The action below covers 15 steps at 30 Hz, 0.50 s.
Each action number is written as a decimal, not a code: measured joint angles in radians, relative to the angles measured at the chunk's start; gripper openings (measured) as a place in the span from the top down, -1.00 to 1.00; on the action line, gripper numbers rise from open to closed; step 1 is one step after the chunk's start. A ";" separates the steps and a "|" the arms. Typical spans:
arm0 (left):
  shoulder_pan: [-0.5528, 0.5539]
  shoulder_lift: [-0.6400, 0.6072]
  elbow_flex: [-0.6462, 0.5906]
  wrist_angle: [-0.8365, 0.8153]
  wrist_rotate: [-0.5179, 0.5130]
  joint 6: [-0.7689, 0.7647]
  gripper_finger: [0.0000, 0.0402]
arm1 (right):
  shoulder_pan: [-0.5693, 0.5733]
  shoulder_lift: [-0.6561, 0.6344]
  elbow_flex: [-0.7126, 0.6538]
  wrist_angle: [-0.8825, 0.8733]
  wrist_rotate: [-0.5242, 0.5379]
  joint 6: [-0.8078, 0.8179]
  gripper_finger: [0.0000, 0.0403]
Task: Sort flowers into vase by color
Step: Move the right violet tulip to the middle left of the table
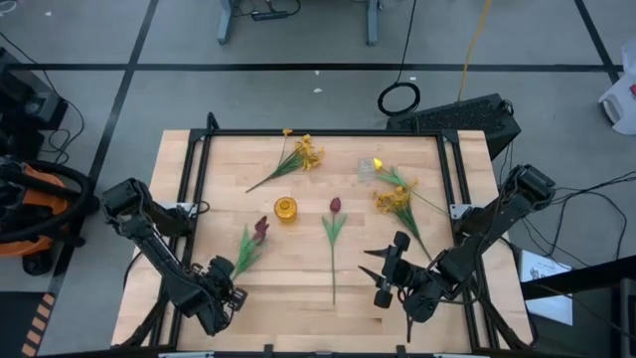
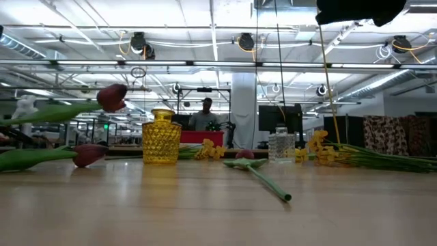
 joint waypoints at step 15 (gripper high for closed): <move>0.072 0.000 -0.045 0.100 -0.011 -0.070 0.32 | -0.025 0.000 0.000 -0.125 -0.059 -0.002 0.09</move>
